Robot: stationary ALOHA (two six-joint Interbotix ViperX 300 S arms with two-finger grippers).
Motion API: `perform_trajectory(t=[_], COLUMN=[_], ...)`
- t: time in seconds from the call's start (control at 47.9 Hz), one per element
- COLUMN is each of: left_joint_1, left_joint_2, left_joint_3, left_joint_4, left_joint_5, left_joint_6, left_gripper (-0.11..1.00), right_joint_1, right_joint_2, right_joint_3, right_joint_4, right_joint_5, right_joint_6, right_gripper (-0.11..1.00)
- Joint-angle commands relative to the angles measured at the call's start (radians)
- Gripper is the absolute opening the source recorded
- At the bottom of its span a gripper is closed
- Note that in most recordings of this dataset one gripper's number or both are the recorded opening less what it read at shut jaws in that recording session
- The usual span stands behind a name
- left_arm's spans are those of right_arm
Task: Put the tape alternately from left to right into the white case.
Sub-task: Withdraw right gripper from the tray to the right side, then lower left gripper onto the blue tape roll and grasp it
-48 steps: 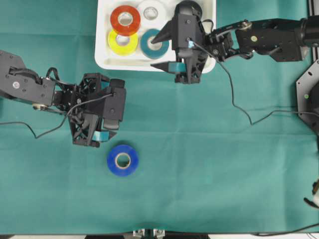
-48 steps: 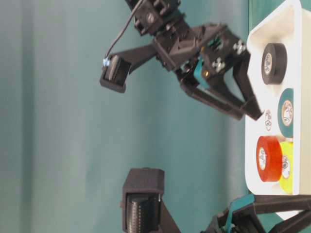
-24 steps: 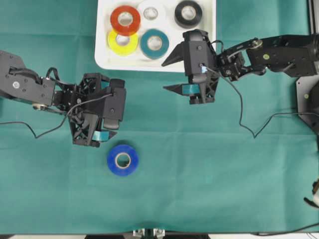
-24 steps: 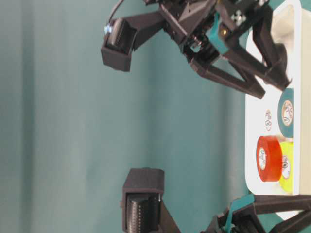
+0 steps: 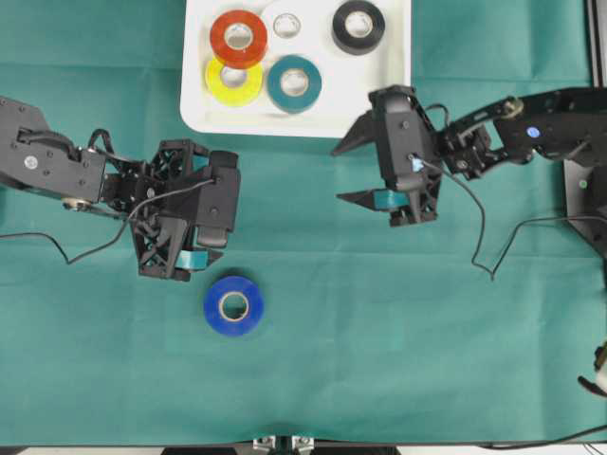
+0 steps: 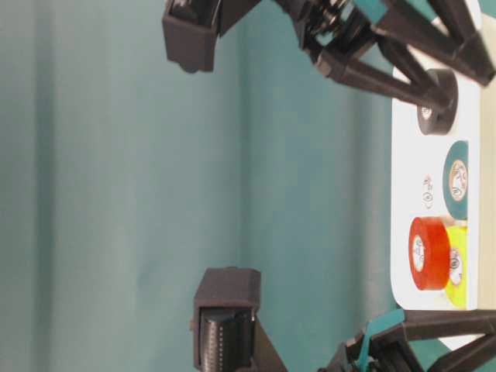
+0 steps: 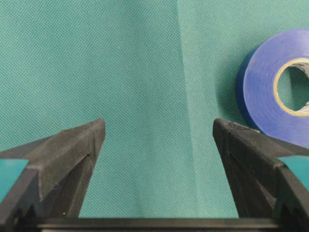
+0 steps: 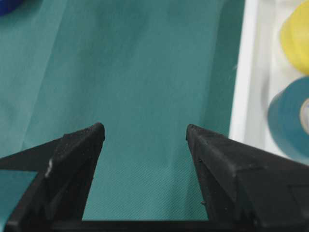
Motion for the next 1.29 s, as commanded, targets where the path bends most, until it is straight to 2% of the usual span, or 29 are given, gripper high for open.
perform_trajectory(t=[0.0, 0.271, 0.668, 1.273], left_joint_1=[-0.002, -0.002, -0.025, -0.156], left_joint_2=[-0.021, -0.02, -0.014, 0.075], left_joint_3=[-0.023, -0.023, -0.046, -0.12], left_joint_4=[-0.002, -0.002, -0.002, -0.002], left_joint_5=[-0.006, -0.006, -0.005, 0.038], left_joint_6=[-0.002, -0.005, -0.071, -0.298], left_gripper=[0.57, 0.57, 0.57, 0.57], right_joint_1=[0.005, 0.005, 0.005, 0.005], right_joint_2=[-0.029, -0.029, -0.029, -0.029], right_joint_3=[0.0, -0.005, -0.005, -0.002], right_joint_4=[0.005, 0.005, 0.005, 0.005], right_joint_5=[-0.003, -0.003, -0.002, 0.003], right_joint_6=[0.006, 0.009, 0.009, 0.008], right_gripper=[0.76, 0.76, 0.76, 0.76])
